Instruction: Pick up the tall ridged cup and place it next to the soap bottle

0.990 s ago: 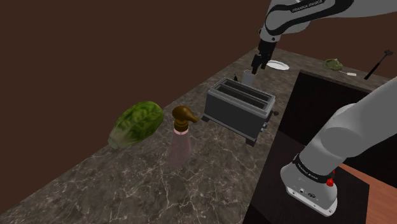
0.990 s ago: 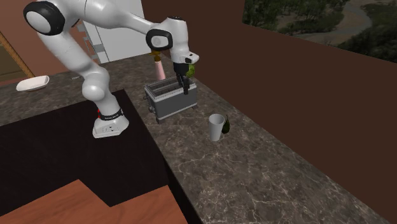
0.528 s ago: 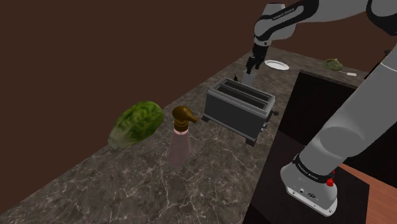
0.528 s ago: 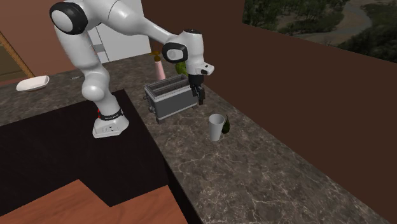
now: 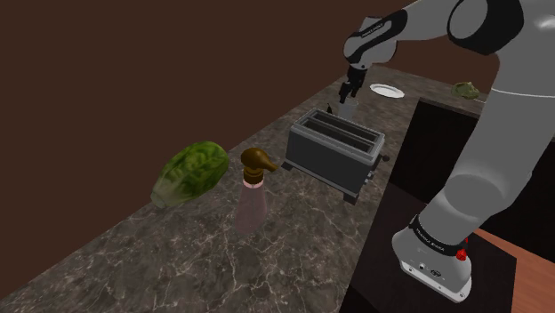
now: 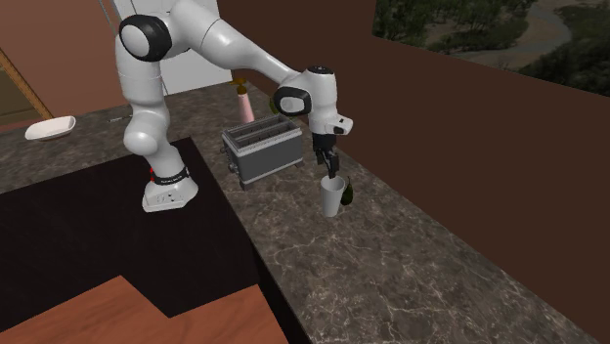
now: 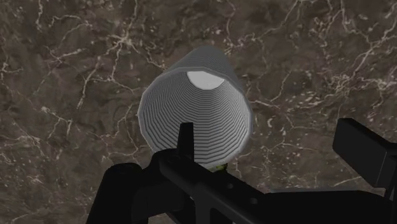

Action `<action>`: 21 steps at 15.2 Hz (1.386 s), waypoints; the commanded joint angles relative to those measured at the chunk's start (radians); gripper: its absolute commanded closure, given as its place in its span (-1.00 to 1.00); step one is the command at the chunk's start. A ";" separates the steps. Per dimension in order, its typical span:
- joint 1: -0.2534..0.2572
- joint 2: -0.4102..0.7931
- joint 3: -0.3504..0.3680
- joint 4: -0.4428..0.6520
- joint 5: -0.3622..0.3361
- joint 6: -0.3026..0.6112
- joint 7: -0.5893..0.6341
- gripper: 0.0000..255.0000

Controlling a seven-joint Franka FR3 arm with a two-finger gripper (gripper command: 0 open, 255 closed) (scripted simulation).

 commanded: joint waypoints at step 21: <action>-0.021 0.079 0.013 -0.005 0.041 0.083 -0.030 1.00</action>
